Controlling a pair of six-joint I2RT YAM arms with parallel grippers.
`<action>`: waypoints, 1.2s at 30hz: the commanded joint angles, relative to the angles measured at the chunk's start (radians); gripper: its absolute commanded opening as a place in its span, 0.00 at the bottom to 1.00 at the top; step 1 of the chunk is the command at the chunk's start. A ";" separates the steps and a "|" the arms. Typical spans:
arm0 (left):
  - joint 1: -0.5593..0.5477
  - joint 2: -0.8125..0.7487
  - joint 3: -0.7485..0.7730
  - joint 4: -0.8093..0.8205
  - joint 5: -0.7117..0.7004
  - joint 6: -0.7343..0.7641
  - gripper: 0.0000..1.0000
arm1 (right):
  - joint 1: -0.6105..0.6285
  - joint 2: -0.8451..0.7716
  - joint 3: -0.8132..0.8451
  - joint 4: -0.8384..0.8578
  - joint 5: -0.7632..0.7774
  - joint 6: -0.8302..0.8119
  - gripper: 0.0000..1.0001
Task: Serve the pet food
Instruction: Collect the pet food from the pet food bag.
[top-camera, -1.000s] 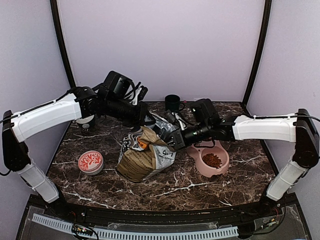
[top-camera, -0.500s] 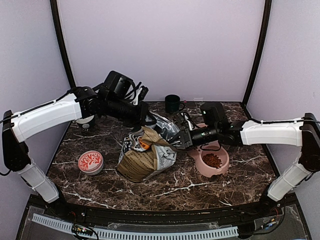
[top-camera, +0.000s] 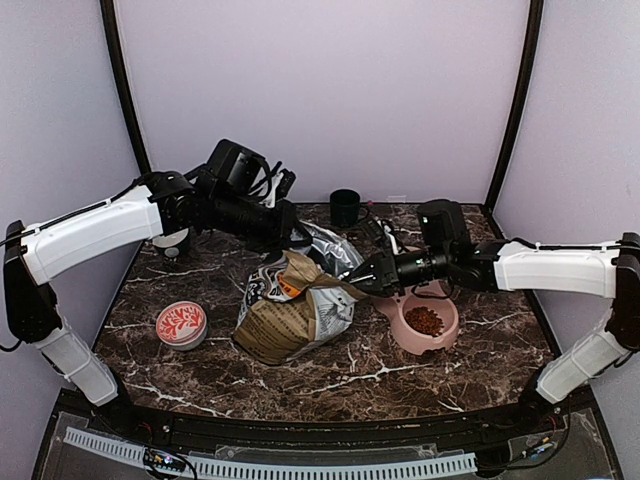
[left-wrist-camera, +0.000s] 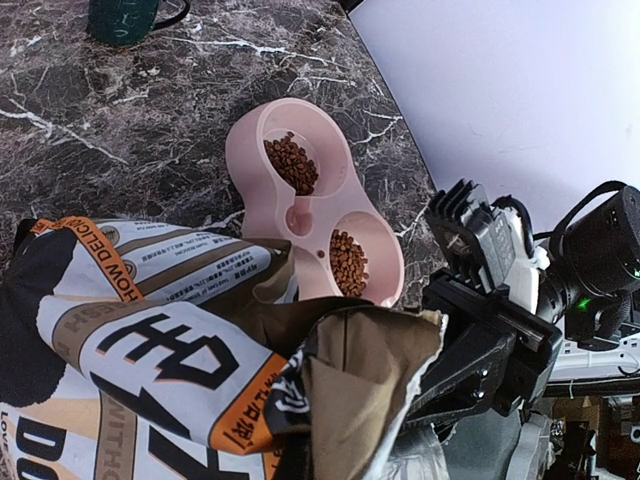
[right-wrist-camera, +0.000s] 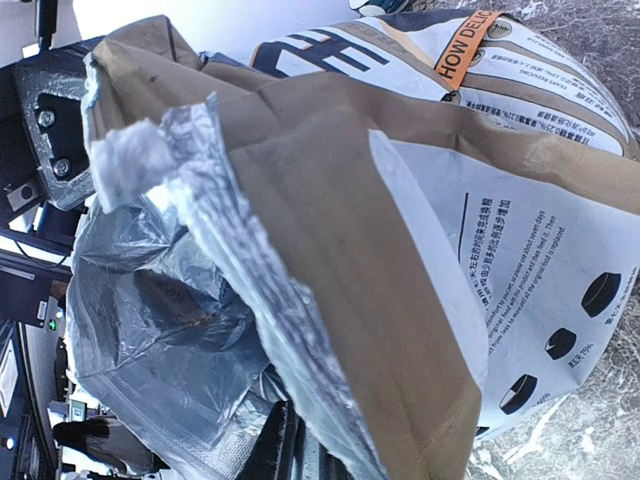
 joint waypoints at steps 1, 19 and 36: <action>0.018 0.004 0.004 -0.120 -0.059 0.001 0.00 | -0.011 -0.058 -0.002 0.060 -0.109 0.058 0.00; 0.018 0.033 0.063 -0.141 -0.061 0.015 0.00 | -0.092 -0.178 0.093 -0.108 -0.018 0.058 0.00; 0.016 0.079 0.151 -0.158 -0.049 0.034 0.00 | -0.147 -0.235 0.106 -0.140 0.060 0.090 0.00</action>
